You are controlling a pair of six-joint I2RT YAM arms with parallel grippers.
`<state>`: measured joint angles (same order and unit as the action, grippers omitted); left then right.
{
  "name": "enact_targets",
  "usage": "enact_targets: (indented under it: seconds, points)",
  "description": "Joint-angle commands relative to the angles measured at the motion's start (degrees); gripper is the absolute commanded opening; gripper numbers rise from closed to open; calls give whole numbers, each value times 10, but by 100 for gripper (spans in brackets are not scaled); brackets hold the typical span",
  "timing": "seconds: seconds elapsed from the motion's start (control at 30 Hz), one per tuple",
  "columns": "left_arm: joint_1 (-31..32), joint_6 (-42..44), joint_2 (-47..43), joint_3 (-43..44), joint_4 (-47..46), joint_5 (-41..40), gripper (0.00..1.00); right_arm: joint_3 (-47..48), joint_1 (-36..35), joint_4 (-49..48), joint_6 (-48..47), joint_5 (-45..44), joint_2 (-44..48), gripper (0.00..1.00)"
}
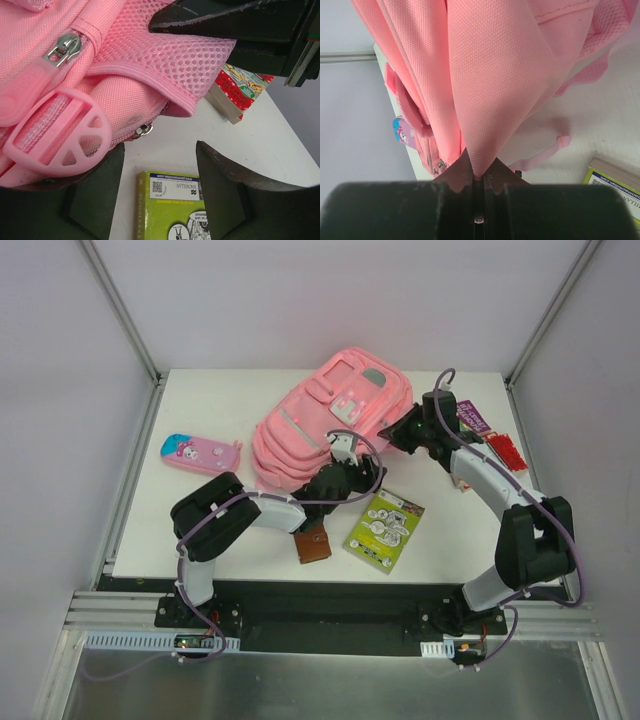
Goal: Pack the student bag
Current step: Unzip the student bag at the center of the board.
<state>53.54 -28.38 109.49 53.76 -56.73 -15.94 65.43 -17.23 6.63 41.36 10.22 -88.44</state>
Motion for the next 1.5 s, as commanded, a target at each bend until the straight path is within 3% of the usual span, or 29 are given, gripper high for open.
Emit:
enact_targets:
  seconds: [0.0,0.2,0.27,0.4,0.43,0.5,0.57,0.63,0.67,0.7,0.77,0.83,0.87,1.03,1.1,1.13,1.2,1.27,1.47]
  points:
    - [-17,4,-31,-22,-53,-48,64,-2,-12,7,2,44,37,1]
    - [-18,11,-55,-35,-66,-42,47,-7,-11,10,-9,48,35,1]
    - [-18,16,-58,-34,-60,-48,35,-9,-11,10,-11,49,37,1]
    - [-19,17,-57,-31,-58,-60,30,-14,-10,10,-14,49,49,1]
    - [-19,17,-57,-30,-58,-59,20,-15,-10,10,-15,49,52,1]
    - [-19,11,-59,-30,-58,-59,18,-18,-11,11,-14,49,56,1]
    - [-19,10,-60,-30,-58,-59,5,-21,-10,11,-18,50,57,1]
    - [-18,10,-63,-30,-57,-59,8,-26,-10,11,-18,49,59,1]
    - [-19,10,-65,-30,-58,-58,14,-28,-11,12,-18,49,59,1]
    - [-18,11,-66,-31,-58,-51,31,-29,-11,11,-18,50,59,1]
    - [-19,13,-66,-34,-59,-44,31,-30,-11,11,-19,52,58,1]
    - [-19,16,-64,-36,-68,-38,47,-30,-11,10,-19,51,57,1]
    - [-19,16,-62,-37,-72,-35,51,-29,-10,10,-19,52,58,1]
    - [-19,14,-58,-35,-76,-31,54,-29,-12,10,-21,53,57,1]
    - [-19,17,-53,-23,-72,-43,49,-31,-15,10,-17,53,59,1]
    - [-19,19,-48,-16,-66,-53,32,-32,-20,10,-16,52,61,1]
    - [-19,25,-46,-2,-60,-60,21,-36,-26,10,-12,50,63,1]
    - [-19,24,-43,3,-56,-74,0,-37,-32,7,-7,49,69,1]
    - [-19,25,-60,-26,-71,-82,0,-45,-33,7,-11,27,85,1]
